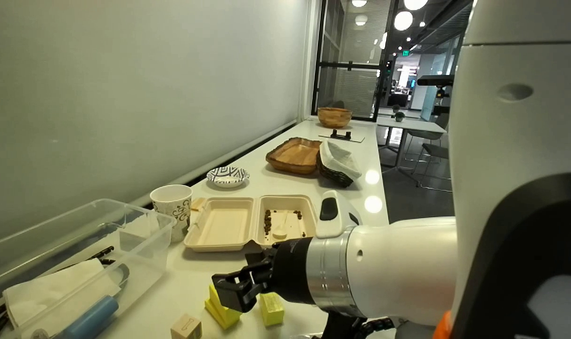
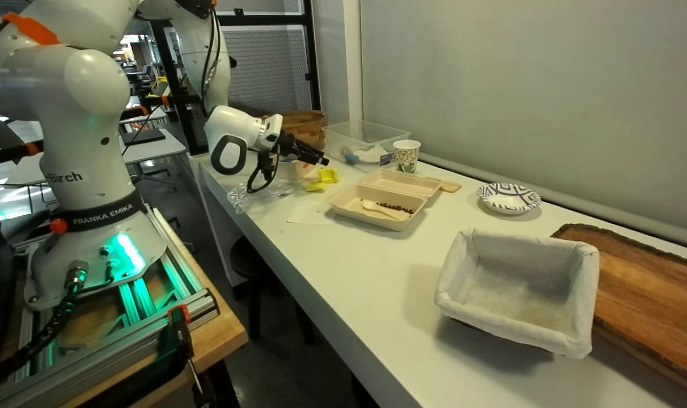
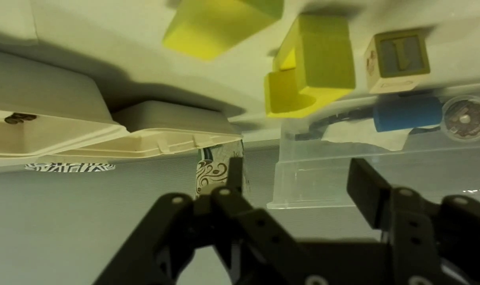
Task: Pile up the yellow blocks on the let
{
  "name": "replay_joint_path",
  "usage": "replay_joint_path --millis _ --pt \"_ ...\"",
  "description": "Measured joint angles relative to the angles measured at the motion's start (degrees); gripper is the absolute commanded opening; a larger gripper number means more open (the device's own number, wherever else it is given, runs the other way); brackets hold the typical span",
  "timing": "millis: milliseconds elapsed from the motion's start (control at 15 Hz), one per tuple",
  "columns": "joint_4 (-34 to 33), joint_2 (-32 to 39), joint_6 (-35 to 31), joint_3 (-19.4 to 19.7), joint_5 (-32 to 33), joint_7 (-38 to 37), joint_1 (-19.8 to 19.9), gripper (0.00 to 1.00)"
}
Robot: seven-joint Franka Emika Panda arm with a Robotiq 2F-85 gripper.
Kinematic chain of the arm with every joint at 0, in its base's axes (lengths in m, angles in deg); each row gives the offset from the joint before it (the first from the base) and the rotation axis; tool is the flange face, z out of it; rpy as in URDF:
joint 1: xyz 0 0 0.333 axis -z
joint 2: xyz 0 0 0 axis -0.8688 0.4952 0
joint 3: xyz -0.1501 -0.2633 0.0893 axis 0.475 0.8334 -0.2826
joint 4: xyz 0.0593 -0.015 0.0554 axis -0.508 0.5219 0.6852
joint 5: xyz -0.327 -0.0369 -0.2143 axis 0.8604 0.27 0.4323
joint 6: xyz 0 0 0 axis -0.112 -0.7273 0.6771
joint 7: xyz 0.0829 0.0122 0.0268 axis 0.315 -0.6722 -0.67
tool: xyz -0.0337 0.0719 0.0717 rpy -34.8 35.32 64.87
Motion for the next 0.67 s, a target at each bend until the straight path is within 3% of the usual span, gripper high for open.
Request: replay_joint_path --millis 333,667 --pt "0.0 -0.2 0.0 -0.5 -1.4 0.2 -0.1 1.00" --pt "0.4 -3.3 0.3 -7.3 -2.2 5.5 4.7 1.00"
